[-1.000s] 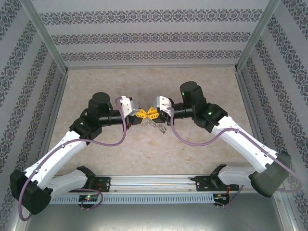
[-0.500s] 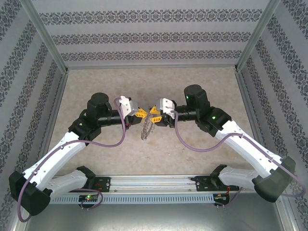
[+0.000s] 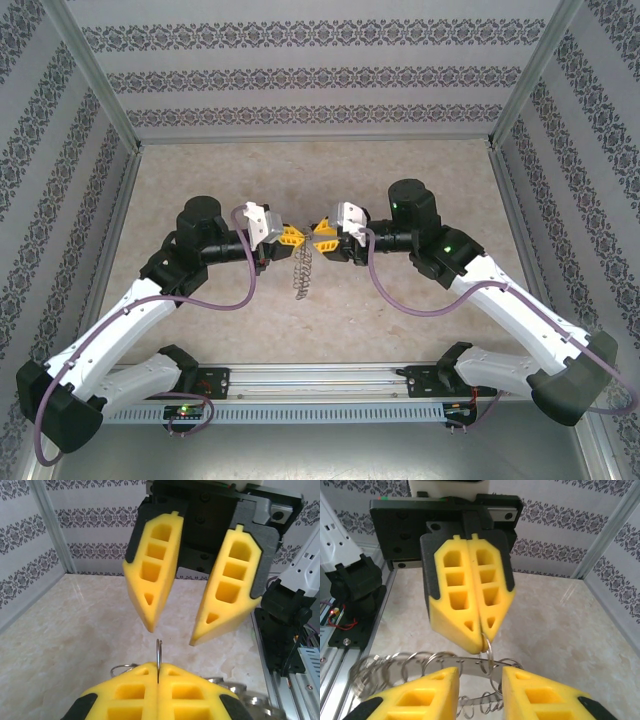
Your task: Put the keys on the keyring
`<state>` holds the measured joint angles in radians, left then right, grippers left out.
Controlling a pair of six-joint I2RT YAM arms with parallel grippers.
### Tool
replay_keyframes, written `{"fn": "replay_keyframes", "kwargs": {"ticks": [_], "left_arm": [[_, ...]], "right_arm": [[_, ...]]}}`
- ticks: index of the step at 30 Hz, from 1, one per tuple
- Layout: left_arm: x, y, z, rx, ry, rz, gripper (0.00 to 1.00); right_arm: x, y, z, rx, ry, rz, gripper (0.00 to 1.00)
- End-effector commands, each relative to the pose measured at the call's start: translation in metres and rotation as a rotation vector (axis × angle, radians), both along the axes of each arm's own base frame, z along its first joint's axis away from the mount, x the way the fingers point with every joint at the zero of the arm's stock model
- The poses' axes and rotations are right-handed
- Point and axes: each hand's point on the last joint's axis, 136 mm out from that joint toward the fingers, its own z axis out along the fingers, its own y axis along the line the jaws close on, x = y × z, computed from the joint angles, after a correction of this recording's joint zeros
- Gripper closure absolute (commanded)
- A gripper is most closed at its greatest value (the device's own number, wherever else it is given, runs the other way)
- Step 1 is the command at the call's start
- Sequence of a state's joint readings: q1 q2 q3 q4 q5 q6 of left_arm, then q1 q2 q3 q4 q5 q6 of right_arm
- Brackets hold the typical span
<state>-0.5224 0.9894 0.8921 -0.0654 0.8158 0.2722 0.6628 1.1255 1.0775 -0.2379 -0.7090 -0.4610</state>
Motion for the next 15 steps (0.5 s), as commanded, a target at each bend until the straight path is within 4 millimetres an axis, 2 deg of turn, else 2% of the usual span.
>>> {"fn": "replay_keyframes", "kwargs": {"ticks": [1, 8, 15], "left_arm": [[-0.0098, -0.001, 0.0236, -0.069, -0.063, -0.042, 1.0], [-0.0127, -0.0016, 0.0274, -0.088, -0.065, -0.057, 1.0], [-0.0136, -0.0022, 0.0264, -0.091, -0.053, -0.064, 1.0]], "right_arm": [[-0.0004, 0.0031, 0.0059, 0.035, 0.016, 0.024, 0.72], [-0.0019, 0.0055, 0.0033, 0.032, 0.027, 0.039, 0.73], [-0.002, 0.0077, 0.0054, 0.039, 0.025, 0.053, 0.79]]}}
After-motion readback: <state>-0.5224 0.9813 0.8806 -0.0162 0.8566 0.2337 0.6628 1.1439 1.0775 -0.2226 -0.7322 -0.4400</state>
